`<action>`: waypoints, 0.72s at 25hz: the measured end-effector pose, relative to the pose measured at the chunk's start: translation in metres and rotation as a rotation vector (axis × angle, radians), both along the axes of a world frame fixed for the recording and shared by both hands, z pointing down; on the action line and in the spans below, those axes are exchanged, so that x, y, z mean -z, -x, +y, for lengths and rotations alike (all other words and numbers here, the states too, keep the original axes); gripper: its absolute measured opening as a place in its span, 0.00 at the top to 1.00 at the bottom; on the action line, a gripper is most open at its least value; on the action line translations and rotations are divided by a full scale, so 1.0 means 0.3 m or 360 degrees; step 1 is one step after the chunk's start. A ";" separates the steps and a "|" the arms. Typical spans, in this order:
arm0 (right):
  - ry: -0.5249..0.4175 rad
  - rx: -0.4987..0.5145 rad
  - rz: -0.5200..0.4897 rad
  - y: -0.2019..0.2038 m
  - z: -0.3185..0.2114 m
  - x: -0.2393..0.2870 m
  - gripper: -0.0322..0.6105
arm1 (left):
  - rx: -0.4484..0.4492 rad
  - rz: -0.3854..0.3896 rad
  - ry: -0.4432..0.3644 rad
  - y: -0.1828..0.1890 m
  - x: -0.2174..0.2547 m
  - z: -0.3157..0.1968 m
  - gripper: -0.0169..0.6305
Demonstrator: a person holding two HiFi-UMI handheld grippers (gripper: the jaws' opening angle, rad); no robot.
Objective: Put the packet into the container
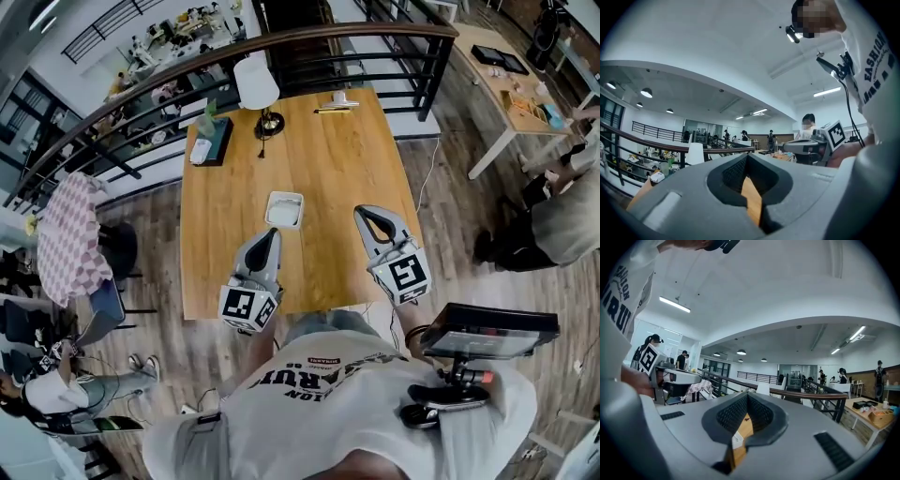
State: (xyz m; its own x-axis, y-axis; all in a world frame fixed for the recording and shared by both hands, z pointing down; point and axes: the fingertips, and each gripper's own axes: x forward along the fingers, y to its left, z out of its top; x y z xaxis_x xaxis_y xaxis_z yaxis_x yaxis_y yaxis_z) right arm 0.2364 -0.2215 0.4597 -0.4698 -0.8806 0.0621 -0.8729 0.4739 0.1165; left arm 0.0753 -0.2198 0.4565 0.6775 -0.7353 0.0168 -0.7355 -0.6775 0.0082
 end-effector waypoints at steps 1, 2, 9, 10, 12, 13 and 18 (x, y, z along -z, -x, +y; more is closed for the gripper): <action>0.0001 -0.0016 -0.0011 -0.005 0.009 0.000 0.94 | -0.0007 -0.0012 -0.0008 0.002 0.001 0.013 0.98; 0.0003 -0.0026 -0.0016 -0.007 0.020 -0.001 0.94 | -0.0009 -0.0023 -0.0020 0.006 0.004 0.028 0.97; 0.0017 -0.0060 0.0000 0.030 0.206 -0.021 0.94 | 0.0035 -0.0030 -0.0050 0.103 0.000 0.226 0.97; 0.0013 -0.0065 -0.0006 0.045 0.242 -0.019 0.94 | 0.0039 -0.0032 -0.0057 0.125 0.001 0.265 0.98; 0.0009 -0.0059 -0.0032 0.081 0.321 -0.021 0.94 | 0.0068 -0.0030 -0.0070 0.178 -0.006 0.354 0.98; 0.0009 -0.0058 -0.0049 0.099 0.367 -0.024 0.94 | 0.0087 -0.0028 -0.0073 0.207 -0.012 0.404 0.97; 0.0047 -0.0108 -0.0057 0.174 0.653 -0.072 0.94 | 0.0134 -0.0024 -0.0056 0.339 -0.046 0.679 0.97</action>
State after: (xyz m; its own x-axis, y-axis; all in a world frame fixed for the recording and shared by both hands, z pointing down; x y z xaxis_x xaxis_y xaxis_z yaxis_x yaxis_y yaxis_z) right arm 0.1843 -0.0257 0.4813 -0.4116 -0.9085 0.0728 -0.9064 0.4164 0.0713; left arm -0.0263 -0.0161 0.4703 0.6129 -0.7901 -0.0004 -0.7899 -0.6127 -0.0259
